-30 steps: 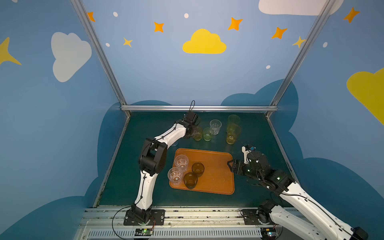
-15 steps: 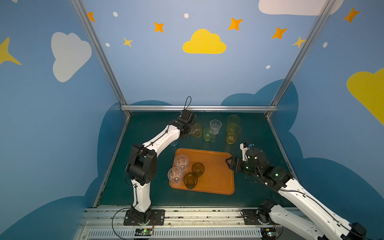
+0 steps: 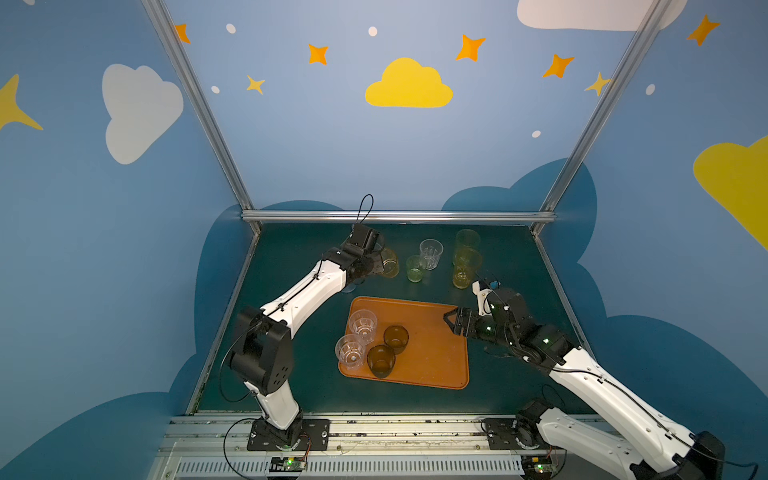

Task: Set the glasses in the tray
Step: 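Lift the amber glass with the left gripper toward the tray, then carry the smooth amber glass with the left gripper over the tray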

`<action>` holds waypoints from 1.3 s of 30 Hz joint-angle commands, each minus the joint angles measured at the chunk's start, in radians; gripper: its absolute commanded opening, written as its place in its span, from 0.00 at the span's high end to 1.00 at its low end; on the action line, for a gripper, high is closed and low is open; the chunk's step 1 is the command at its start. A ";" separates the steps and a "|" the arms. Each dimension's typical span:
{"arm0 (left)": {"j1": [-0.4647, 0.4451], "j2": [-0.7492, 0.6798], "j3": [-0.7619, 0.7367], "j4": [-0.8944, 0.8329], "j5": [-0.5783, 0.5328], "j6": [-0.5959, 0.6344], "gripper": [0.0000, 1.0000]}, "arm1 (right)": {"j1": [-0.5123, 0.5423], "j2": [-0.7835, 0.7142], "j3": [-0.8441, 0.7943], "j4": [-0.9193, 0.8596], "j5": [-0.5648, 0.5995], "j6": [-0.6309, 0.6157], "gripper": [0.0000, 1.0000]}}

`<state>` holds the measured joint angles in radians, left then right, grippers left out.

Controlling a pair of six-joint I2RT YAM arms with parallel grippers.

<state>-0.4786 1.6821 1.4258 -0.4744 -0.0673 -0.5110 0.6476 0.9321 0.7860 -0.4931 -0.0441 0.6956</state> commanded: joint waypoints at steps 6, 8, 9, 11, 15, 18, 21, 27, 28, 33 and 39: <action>-0.042 -0.164 -0.089 0.052 0.023 0.022 0.96 | -0.010 0.059 0.041 0.037 -0.051 0.019 0.17; -0.058 -0.193 -0.116 0.065 0.024 0.024 0.96 | -0.011 0.064 0.043 0.051 -0.063 0.022 0.17; -0.068 -0.210 -0.132 0.073 0.024 0.025 0.96 | -0.012 0.065 0.042 0.055 -0.067 0.025 0.17; -0.082 -0.240 -0.159 0.083 0.020 0.030 0.96 | -0.016 0.068 0.047 0.060 -0.075 0.027 0.17; -0.109 -0.305 -0.200 0.079 0.004 0.034 0.96 | -0.020 0.068 0.054 0.060 -0.093 0.025 0.17; -0.127 -0.358 -0.223 0.054 -0.010 0.032 0.96 | -0.024 0.064 0.055 0.060 -0.096 0.023 0.17; -0.144 -0.411 -0.248 0.038 0.006 0.015 0.96 | -0.032 0.053 0.050 0.060 -0.096 0.014 0.17; -0.273 -0.470 -0.272 -0.019 0.012 0.018 0.96 | -0.072 -0.017 0.029 0.053 -0.106 -0.002 0.17; -0.290 -0.468 -0.272 -0.031 0.010 0.013 0.96 | -0.080 -0.031 0.024 0.053 -0.109 -0.006 0.17; -0.373 -0.456 -0.273 -0.073 0.013 0.014 0.96 | -0.115 -0.085 -0.003 0.034 -0.123 -0.011 0.17; -0.437 -0.451 -0.278 -0.103 0.015 0.048 0.96 | -0.155 -0.141 -0.047 0.012 -0.155 0.002 0.17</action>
<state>-0.8970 1.2297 1.1481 -0.5518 -0.0521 -0.4850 0.5045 0.8165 0.7597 -0.4526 -0.1768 0.6991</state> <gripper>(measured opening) 0.055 0.829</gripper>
